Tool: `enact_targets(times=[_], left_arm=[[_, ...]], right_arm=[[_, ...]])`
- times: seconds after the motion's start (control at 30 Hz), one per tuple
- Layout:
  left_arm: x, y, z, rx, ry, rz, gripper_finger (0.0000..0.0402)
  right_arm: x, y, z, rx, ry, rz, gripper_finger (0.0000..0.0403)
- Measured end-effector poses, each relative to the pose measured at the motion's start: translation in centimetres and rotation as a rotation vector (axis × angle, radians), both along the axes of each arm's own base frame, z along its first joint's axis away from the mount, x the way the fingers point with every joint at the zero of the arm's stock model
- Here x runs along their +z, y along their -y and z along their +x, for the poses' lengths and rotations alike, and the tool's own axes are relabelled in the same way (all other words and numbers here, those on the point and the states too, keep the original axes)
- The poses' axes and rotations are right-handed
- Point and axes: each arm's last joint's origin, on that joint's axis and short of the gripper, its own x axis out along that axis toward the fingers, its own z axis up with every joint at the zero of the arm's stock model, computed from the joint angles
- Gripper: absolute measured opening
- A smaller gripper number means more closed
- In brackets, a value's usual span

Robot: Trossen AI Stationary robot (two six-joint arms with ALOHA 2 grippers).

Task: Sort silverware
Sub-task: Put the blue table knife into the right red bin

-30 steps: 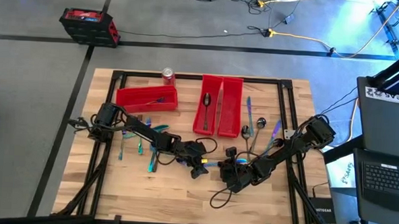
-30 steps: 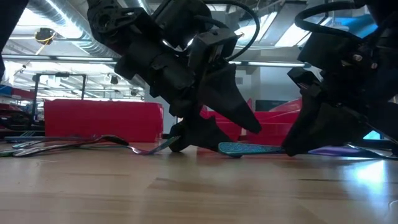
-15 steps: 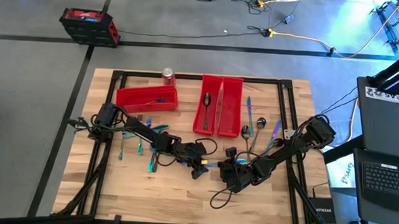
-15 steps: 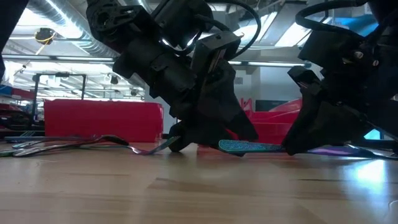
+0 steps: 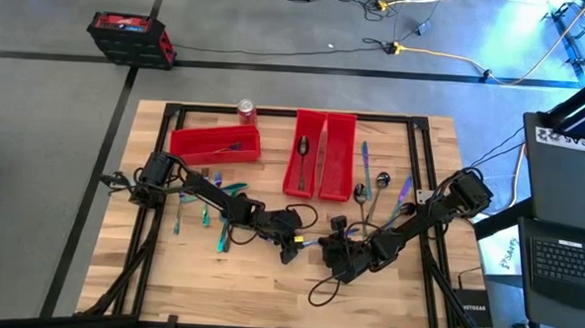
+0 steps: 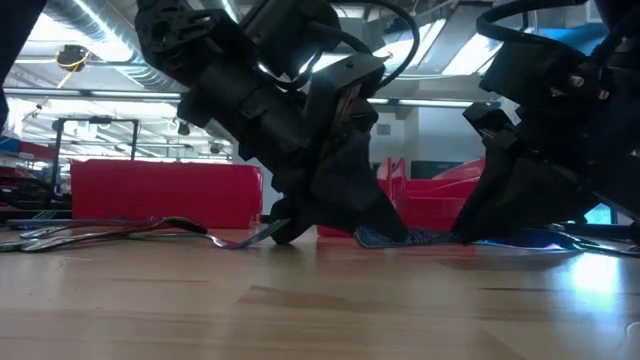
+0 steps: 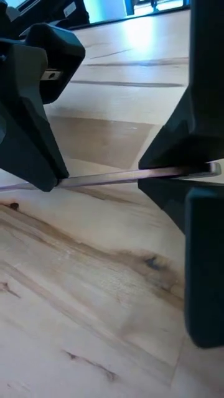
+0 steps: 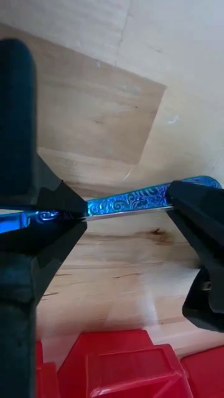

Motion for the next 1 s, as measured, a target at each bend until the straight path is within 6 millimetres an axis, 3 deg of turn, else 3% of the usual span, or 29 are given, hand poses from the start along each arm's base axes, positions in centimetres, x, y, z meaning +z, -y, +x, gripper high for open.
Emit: enact_targets(times=[0.67,1.0], left_arm=[[-0.16,0.5,-0.18,-0.016,0.01,0.119,0.0032],[-0.22,0.51,-0.23,-0.103,0.005,0.146,0.0007]], right_arm=[[-0.08,0.03,0.03,-0.003,0.002,0.001,0.0014],[0.3,-0.5,0.59,0.017,0.057,0.104,0.0014]])
